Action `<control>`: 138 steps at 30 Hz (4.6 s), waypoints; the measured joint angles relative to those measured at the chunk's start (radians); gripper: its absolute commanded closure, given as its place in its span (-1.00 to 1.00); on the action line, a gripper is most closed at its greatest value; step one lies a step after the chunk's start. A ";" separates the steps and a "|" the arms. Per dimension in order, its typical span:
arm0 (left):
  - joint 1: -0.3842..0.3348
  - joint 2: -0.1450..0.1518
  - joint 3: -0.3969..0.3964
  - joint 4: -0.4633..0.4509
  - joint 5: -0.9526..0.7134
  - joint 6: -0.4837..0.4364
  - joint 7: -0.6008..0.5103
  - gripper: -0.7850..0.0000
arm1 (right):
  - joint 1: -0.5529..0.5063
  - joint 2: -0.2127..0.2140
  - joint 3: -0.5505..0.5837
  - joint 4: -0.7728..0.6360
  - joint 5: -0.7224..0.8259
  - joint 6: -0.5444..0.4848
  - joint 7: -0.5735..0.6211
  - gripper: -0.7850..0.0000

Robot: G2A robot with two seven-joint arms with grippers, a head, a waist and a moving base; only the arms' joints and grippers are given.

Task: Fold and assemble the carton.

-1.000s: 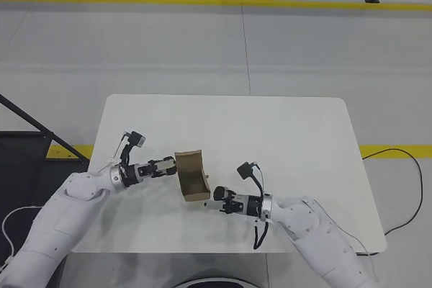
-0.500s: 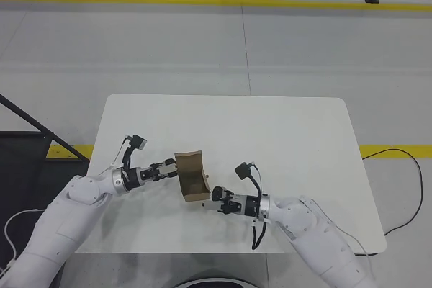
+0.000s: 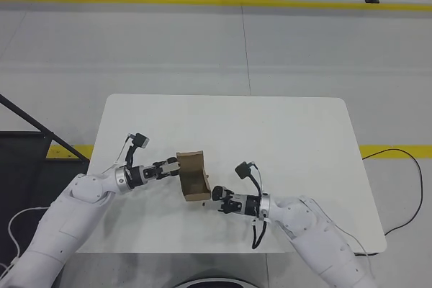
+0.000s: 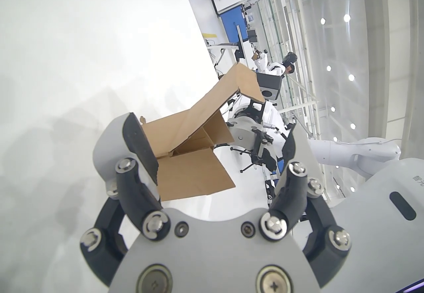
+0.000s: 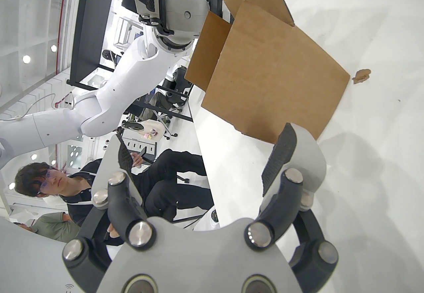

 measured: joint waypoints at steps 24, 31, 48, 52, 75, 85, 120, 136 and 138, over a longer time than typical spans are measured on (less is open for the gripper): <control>-0.027 -0.025 0.019 0.013 0.002 0.016 -0.016 -1.00 | -0.006 -0.005 -0.004 -0.014 -0.012 0.005 0.003 -1.00; -0.029 -0.029 0.017 0.018 -0.008 0.012 -0.037 -1.00 | -0.002 -0.008 -0.007 -0.011 -0.012 0.008 0.001 -1.00; -0.027 -0.036 0.010 0.022 -0.007 0.011 -0.058 -1.00 | 0.001 -0.013 -0.009 -0.008 -0.017 0.007 0.002 -1.00; -0.027 -0.037 0.008 0.021 -0.007 0.011 -0.062 -1.00 | 0.001 -0.014 -0.009 -0.007 -0.018 0.007 0.000 -1.00; -0.033 -0.047 0.002 0.028 -0.002 0.016 -0.076 -1.00 | -0.006 -0.016 -0.006 -0.012 -0.025 0.005 0.004 -1.00; -0.048 -0.055 0.008 0.044 -0.010 0.023 -0.084 -1.00 | -0.032 -0.009 0.007 -0.049 -0.047 0.004 0.012 -1.00; -0.035 -0.063 -0.010 0.034 -0.011 0.017 -0.101 -1.00 | -0.095 0.011 0.013 -0.143 -0.063 0.047 0.097 -1.00; -0.036 -0.067 -0.012 0.036 -0.009 0.014 -0.109 -1.00 | -0.069 0.003 -0.002 -0.111 -0.047 0.043 0.069 -1.00; -0.035 -0.067 -0.013 0.036 -0.008 0.012 -0.109 -1.00 | -0.068 0.003 -0.002 -0.111 -0.048 0.046 0.065 -1.00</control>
